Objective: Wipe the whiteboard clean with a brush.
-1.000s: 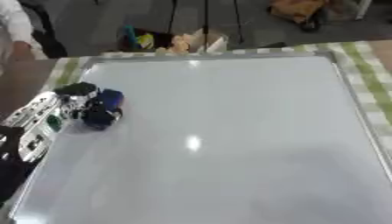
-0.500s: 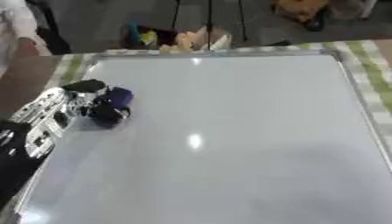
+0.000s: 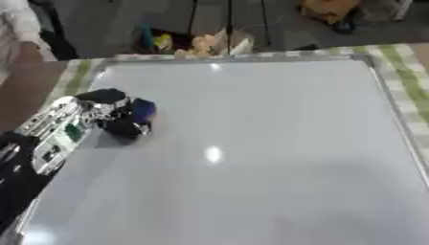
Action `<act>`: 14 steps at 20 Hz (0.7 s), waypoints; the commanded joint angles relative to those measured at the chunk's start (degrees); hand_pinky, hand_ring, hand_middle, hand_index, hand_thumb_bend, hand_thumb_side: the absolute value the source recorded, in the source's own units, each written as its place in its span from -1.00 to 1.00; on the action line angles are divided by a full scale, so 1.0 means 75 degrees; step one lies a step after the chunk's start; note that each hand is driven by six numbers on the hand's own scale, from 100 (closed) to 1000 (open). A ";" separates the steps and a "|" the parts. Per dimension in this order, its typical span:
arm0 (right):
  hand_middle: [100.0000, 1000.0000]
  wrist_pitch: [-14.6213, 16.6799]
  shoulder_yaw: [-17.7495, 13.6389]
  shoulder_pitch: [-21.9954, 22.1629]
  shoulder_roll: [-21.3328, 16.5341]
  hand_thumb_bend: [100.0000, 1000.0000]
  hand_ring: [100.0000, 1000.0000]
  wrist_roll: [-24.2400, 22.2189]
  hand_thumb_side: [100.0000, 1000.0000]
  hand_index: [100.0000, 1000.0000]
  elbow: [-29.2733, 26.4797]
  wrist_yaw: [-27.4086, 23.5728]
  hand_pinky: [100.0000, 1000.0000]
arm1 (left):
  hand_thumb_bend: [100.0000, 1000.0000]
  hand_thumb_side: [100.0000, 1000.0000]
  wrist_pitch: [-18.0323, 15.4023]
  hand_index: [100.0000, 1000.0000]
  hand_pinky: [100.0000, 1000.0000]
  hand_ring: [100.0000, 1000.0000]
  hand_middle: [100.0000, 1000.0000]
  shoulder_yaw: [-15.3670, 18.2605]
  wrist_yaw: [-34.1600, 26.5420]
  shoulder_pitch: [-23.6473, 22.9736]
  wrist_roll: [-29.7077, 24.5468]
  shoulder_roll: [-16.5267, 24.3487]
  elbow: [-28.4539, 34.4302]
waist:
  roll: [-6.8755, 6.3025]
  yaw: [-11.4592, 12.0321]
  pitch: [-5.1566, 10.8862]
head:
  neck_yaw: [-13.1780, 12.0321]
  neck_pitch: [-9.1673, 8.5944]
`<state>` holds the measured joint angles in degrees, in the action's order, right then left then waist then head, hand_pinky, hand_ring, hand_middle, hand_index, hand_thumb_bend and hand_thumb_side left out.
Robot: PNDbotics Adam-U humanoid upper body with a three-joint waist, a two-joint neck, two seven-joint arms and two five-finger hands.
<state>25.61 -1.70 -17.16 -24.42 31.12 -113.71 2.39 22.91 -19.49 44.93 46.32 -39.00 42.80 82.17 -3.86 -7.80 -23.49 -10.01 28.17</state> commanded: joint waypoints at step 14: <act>-0.12 -0.0006 -0.0024 -0.0076 -0.0127 -1.00 0.08 -0.0019 0.54 0.32 -0.0118 -0.0083 0.27 | -1.00 0.18 0.0000 0.32 -0.25 0.04 -0.19 -0.0240 -0.0157 0.0154 -0.0333 0.0238 0.0553 | -0.0007 -0.0005 0.0223 | -0.0034 -0.0029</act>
<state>25.53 -1.70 -17.18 -24.42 31.06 -113.71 1.99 22.58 -21.62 43.78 46.44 -41.02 42.82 85.67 -4.08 -7.80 -23.35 -10.03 28.15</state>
